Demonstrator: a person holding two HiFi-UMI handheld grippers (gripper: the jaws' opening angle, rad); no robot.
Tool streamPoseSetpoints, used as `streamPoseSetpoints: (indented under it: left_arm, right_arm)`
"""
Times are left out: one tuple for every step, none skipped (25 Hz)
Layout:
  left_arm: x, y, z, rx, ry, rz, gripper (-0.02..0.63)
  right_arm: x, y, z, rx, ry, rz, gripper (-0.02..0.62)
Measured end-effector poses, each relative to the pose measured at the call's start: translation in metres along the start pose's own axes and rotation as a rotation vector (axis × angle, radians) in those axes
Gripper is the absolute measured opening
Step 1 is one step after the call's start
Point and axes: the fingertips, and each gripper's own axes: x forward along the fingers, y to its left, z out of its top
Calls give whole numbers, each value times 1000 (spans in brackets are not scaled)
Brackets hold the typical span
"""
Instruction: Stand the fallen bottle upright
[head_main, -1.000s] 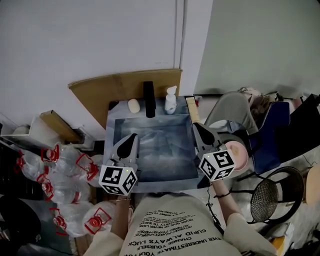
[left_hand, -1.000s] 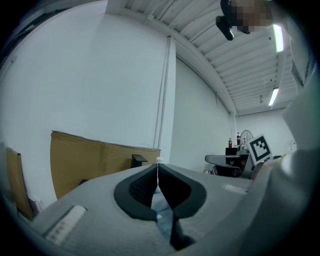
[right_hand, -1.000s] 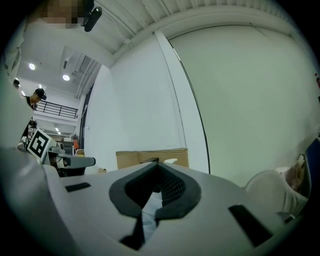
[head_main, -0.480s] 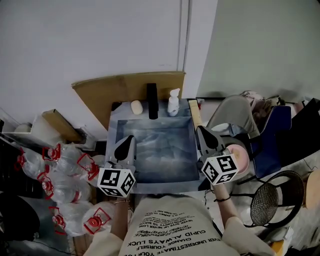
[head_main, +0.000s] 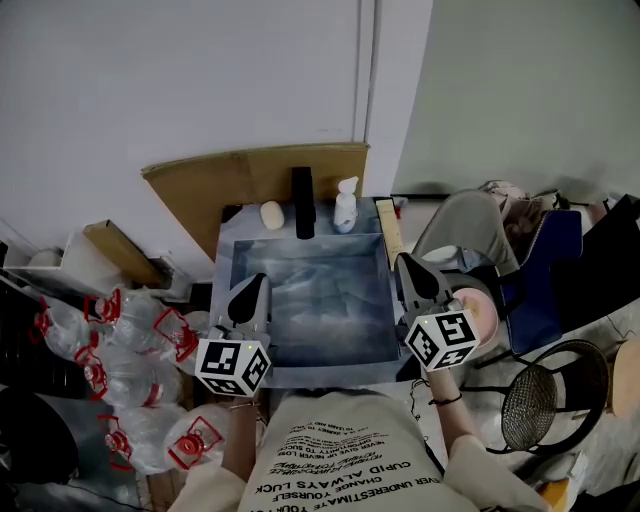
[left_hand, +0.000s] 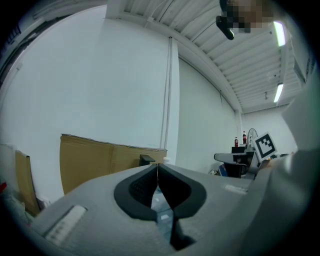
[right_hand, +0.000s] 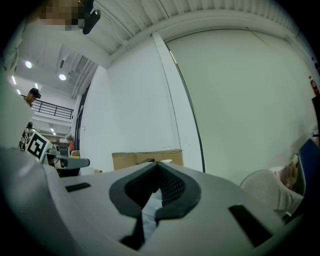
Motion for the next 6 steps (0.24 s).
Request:
streamPoseSetpoints:
  left_arm:
    - [0,0,0,1,1,0,25]
    - [0,0,-1,2,2,0,25]
    - [0,-1,-1,5,4,1,25]
    - [-1,-1,-1,7,6,2,25]
    - [-2,-1,-2,9,7,3,25]
    - [-2,-1,-2,11,9,4,25]
  right_arm:
    - [0,-1,0,1,1,-2,3]
    - [-1,-1,-1,1,1,-3,3]
    - [-1,-1,-1,2,2,-4,3]
    - [-2,-1,-1,3,2,-5,3]
    - [-3,-1,-1,3,2,-6,3]
    - [-3,-1,-2,3,3,-7,3]
